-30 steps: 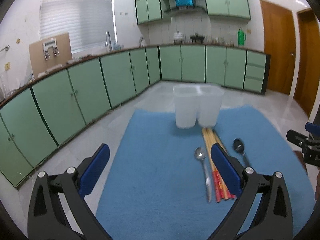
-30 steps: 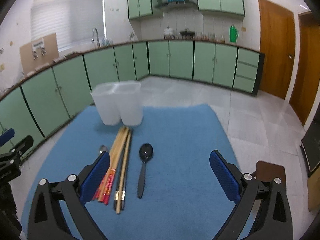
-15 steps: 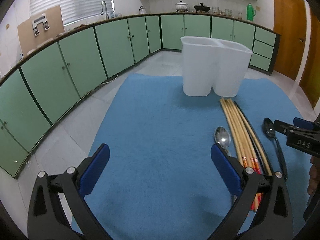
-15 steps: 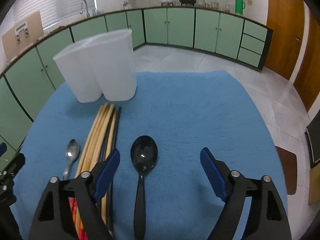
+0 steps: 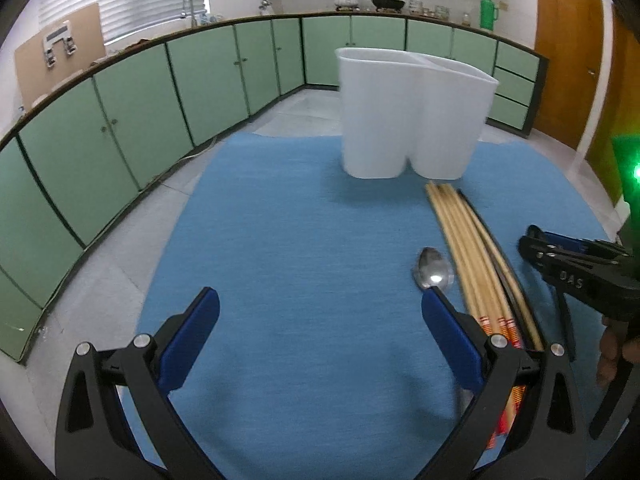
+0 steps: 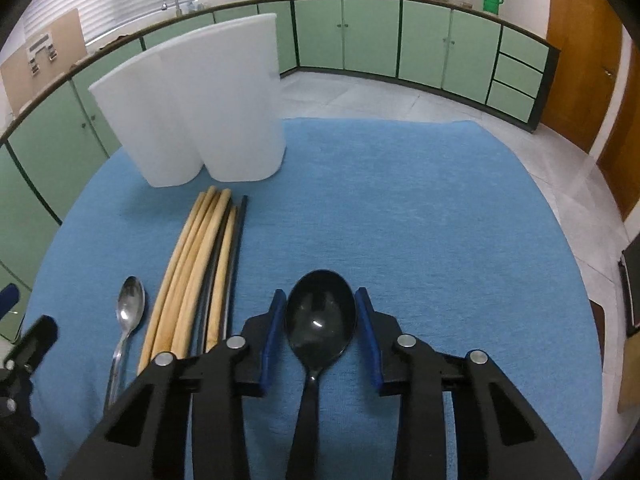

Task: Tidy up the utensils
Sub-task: 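Lower the right gripper onto the black spoon and close on it, then lift the black spoon with the right gripper while the left gripper grasps the silver spoon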

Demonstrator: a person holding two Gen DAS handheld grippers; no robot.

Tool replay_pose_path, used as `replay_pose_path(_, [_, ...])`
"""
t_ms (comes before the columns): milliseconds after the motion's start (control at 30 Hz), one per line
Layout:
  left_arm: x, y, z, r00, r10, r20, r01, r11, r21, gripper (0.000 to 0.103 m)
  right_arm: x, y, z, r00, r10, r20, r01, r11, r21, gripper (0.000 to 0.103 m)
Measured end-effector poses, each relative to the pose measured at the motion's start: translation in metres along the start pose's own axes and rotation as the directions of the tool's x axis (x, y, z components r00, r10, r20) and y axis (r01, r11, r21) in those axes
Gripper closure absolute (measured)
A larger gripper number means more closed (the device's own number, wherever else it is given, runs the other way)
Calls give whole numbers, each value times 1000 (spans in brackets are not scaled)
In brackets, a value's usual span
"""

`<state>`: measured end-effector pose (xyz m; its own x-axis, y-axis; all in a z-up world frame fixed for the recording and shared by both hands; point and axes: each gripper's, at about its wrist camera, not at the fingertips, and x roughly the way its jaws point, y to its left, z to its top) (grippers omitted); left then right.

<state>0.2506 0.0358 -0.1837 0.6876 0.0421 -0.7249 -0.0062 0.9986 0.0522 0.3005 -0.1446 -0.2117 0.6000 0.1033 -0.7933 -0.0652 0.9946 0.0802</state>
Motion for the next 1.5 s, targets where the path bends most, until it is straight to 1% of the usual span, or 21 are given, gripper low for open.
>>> replay_pose_path(200, [13,-29,8,999,-43,-14,44,999,29,5,-8,-11,-6,1000,12,-5,-12,1000,18,69])
replay_pose_path(467, [45,-47,19,997,-9,-72,12,999,38,5,-8,-18,-5,1000,21,3,-21,999,29,68])
replay_pose_path(667, [62,-47,24,993,4,-116,-1,1000,25,5,-7,-18,-10,1000,23,17,-23,999,29,68])
replay_pose_path(867, [67,-39,25,990,-10,-141,7,1000,-21,5,-7,-20,-12,1000,20,17,-21,1000,21,68])
replay_pose_path(1033, [67,-42,27,986,-17,-168,11,999,-34,5,-6,-18,-7,1000,24,-6,-24,1000,11,65])
replay_pose_path(1200, [66,-32,24,984,-20,-175,7,997,-72,6,-3,-20,0,998,45,-43,-44,999,12,63])
replay_pose_path(1233, [65,-31,23,985,-23,-173,9,997,-78,10,-2,-20,1,998,44,-49,-44,999,3,63])
replay_pose_path(1267, [63,-32,24,986,-31,-164,18,997,-79,20,-2,-20,2,998,43,-55,-43,999,-5,64])
replay_pose_path(1300, [61,-31,23,987,-42,-157,30,997,-77,25,-1,-20,4,998,36,-60,-37,999,-13,68])
replay_pose_path(1367, [60,-32,25,986,-64,-155,53,996,-76,42,-1,-21,4,997,47,-66,-48,999,-9,68])
replay_pose_path(1400, [59,-32,27,985,-85,-150,74,994,-79,46,-1,-23,5,996,55,-67,-55,998,-2,68])
replay_pose_path(1467, [58,-31,27,983,-116,-144,105,991,-84,67,-3,-25,4,996,56,-62,-56,998,7,68])
replay_pose_path(1500, [57,-31,28,981,-133,-141,122,989,-88,72,-4,-26,3,997,59,-55,-58,998,14,68])
